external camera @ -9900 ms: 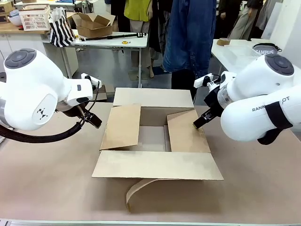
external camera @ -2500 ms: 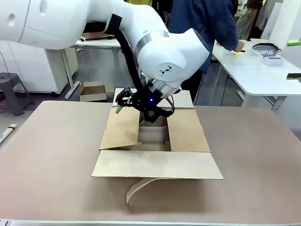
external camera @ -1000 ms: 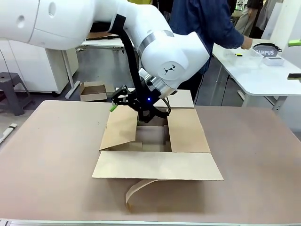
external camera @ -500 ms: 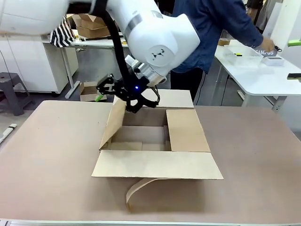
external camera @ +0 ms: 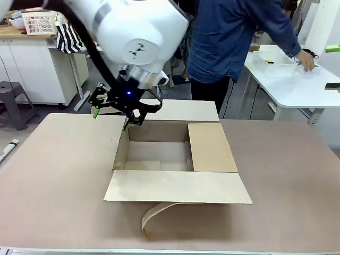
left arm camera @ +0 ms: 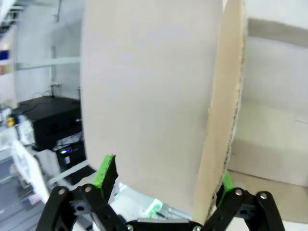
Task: Pack the gift set into the box.
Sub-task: Place both hands on the side flaps of the Package Box and spread them outward.
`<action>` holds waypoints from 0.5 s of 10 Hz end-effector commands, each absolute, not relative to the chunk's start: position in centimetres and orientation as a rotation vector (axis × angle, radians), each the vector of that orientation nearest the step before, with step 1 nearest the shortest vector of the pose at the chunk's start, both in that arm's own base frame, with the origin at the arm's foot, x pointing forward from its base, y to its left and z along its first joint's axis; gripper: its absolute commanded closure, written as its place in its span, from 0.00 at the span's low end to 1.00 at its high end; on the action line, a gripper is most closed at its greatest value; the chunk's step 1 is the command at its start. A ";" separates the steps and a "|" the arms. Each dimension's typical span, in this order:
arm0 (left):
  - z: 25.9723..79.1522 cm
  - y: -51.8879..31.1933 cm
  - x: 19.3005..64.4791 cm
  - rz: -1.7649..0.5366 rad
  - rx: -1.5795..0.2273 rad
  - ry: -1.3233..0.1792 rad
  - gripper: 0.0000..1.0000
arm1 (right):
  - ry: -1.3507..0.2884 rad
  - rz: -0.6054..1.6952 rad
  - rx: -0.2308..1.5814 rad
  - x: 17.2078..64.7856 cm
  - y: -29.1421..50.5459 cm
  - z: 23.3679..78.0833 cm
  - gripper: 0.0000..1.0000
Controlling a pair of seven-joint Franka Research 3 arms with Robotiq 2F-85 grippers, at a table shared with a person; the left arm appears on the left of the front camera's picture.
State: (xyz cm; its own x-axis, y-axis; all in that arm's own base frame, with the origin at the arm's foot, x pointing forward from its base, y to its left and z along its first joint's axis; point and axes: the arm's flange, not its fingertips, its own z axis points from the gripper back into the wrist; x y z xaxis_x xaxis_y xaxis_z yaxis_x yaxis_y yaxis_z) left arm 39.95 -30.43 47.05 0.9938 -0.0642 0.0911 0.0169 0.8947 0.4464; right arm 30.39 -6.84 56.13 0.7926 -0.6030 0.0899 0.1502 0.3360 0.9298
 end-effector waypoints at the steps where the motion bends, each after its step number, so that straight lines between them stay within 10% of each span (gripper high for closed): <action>1: 46.5 -25.6 38.3 -0.072 0.301 -0.097 0.00 | -0.475 -0.509 1.149 30.5 -6.5 56.1 0.00; 5: 47.8 -19.3 37.6 -0.105 -0.018 -0.169 0.00 | -0.475 -0.509 1.149 30.5 -6.5 56.1 0.00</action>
State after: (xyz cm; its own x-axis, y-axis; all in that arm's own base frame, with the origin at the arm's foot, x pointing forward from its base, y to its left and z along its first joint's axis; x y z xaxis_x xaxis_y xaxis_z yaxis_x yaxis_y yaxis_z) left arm 38.67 -21.31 48.09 0.9833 -0.0757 0.1656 0.0649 0.9955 0.0698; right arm 30.38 -6.85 56.14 0.7923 -0.6034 0.0899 0.1505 0.3362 0.9297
